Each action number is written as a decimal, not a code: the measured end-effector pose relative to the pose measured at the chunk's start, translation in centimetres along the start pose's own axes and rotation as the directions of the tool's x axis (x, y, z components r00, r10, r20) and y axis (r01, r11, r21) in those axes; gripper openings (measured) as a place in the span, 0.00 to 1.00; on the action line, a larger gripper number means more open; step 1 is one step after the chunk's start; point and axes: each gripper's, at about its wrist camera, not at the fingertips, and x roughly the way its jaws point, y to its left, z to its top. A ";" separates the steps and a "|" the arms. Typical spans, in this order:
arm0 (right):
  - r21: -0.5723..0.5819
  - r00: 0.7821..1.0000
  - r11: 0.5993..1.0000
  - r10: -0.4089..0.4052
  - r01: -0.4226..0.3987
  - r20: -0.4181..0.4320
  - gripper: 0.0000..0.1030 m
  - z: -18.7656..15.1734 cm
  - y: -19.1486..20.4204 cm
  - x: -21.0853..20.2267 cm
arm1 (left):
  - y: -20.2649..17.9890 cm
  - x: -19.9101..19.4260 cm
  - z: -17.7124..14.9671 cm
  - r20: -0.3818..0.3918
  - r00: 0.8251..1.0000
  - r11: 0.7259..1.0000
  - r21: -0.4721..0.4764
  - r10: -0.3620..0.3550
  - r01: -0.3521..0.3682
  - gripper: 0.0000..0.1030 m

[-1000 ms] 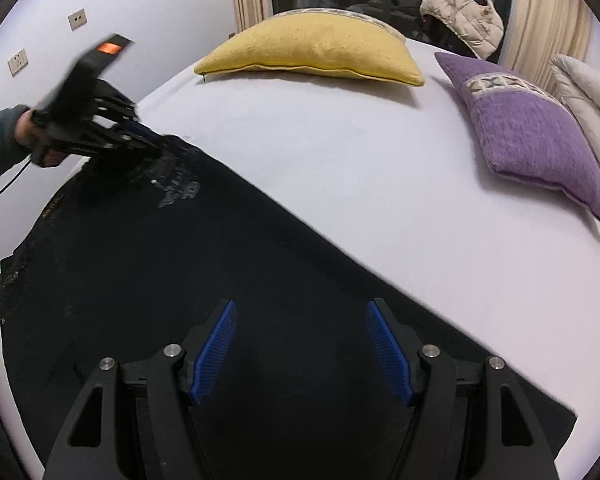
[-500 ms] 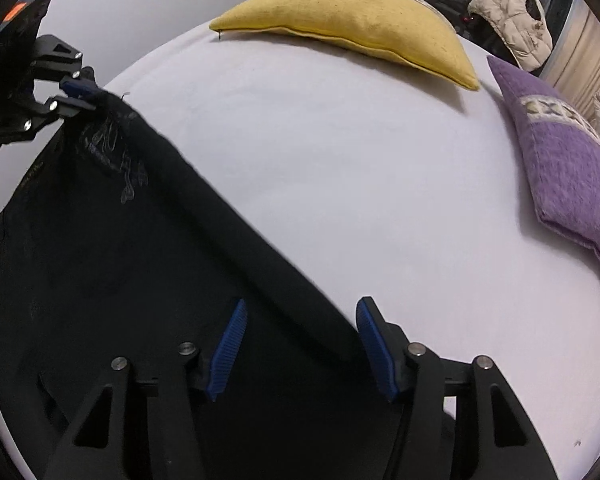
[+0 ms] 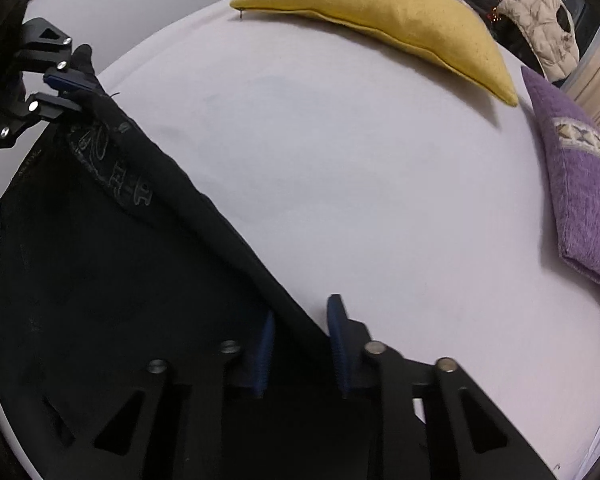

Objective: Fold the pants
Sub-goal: 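Lift the waistband with both grippers and fold the jeans over onto the legs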

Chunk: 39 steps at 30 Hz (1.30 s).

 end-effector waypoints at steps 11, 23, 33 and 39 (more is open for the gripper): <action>0.115 0.998 0.993 -0.029 0.024 0.050 0.04 -1.2 0.7 -2.7 | -1.5 -2.4 0.2 0.028 1.000 1.000 -0.019 0.000 0.000 0.10; 0.340 0.988 0.939 -0.013 -0.041 0.155 0.04 -7.9 4.7 -7.7 | -5.8 -6.7 -2.1 0.061 0.998 0.999 -0.039 -0.029 0.032 0.10; 0.569 0.953 0.803 -0.004 -0.176 0.301 0.04 -13.4 9.6 -12.0 | -11.9 -11.4 -7.2 0.066 0.995 0.995 -0.067 -0.074 0.079 0.10; 0.541 0.957 0.831 -0.034 -0.133 0.288 0.04 -13.2 11.8 -14.4 | -13.9 -14.8 -9.0 0.094 0.993 0.994 -0.077 -0.074 0.082 0.10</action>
